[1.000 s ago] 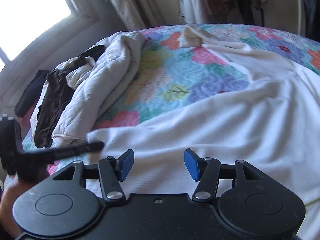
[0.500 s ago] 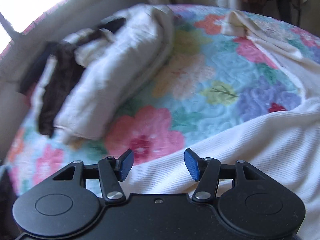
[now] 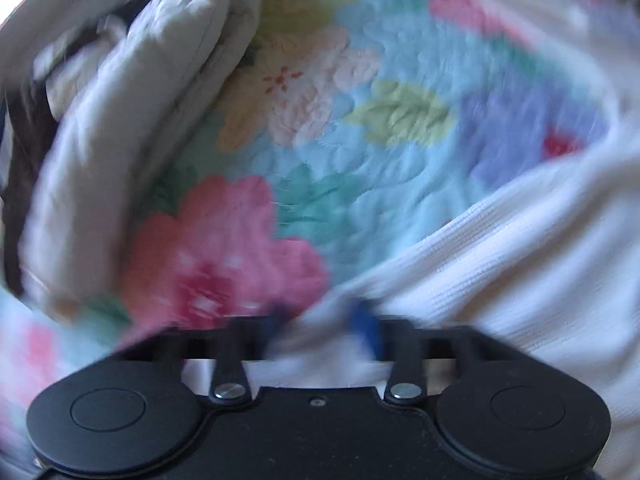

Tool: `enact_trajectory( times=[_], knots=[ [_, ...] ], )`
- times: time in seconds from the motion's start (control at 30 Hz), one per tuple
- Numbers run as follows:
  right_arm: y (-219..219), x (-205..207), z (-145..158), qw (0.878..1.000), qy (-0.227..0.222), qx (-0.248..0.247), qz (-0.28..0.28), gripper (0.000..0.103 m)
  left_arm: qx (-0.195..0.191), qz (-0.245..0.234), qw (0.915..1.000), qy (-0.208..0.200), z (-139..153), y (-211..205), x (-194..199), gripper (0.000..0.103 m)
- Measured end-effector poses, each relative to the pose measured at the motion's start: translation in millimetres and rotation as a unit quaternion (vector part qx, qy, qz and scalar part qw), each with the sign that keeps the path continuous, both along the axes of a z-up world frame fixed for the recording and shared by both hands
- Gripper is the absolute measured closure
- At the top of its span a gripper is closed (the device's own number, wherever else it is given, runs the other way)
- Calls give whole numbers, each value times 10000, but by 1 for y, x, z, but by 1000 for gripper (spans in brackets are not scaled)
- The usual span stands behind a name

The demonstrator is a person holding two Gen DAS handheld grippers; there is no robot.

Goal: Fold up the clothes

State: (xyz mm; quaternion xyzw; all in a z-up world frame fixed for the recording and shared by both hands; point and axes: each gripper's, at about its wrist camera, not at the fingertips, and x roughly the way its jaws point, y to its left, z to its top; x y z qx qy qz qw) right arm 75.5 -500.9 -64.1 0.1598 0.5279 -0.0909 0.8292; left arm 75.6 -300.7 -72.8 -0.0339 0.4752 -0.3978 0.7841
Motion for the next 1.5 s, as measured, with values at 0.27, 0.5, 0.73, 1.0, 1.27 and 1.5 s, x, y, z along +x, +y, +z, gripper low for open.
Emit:
enact_trajectory(
  times=[0.27,0.5,0.73,1.0,1.27,1.5],
  knots=[
    [-22,-2,51,9780,-2045,378,177,97,353,1221,9789,-1603,38,-12,25,100],
    [-46,7,39,9698,-2038,1112,-754,72,1470,1270,9676,-1613,-2,-38,55,100],
    [-41,-127,43,9594,-2011,1385,-1414,49,1191,1289,9755,-1329,12,-8,37,94],
    [-101,-279,38,9596,-1381,289,-2435,46,1477,542,9796,-1250,-1,-31,19,34],
    [-102,-373,34,9388,-1553,517,-3030,45,3231,589,9159,-2307,8,-49,-23,102],
    [-74,-400,55,9459,-1815,507,-2642,44,1480,931,9822,-694,34,10,-33,74]
  ],
)
